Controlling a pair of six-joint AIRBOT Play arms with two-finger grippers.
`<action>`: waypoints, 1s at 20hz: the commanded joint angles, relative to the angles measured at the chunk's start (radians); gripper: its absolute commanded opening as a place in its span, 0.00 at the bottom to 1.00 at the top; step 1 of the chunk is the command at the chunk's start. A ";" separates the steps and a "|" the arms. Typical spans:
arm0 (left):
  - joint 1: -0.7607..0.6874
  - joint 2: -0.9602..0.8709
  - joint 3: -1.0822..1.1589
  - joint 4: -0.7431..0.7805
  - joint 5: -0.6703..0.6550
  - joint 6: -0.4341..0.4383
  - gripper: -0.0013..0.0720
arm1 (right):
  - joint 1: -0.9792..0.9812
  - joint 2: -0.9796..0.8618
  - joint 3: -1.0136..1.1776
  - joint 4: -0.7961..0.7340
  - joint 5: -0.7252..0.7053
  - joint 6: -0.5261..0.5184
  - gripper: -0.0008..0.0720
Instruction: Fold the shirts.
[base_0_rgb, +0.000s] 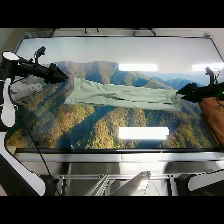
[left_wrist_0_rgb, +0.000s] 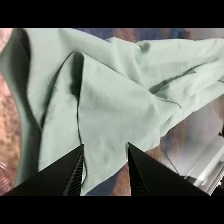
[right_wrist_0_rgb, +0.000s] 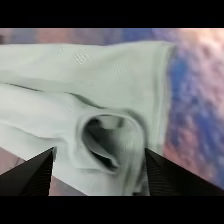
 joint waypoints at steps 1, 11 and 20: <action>-0.005 0.064 -0.082 -0.002 0.018 0.002 0.42 | -0.002 -0.029 0.025 -0.091 -0.008 0.083 0.86; -0.294 0.067 -0.092 0.011 0.193 0.004 0.14 | 0.151 -0.123 0.026 0.102 -0.015 -0.012 0.04; -0.657 -0.048 -0.089 0.087 0.495 -0.037 0.02 | 0.016 0.076 0.033 -0.085 0.126 -0.013 0.04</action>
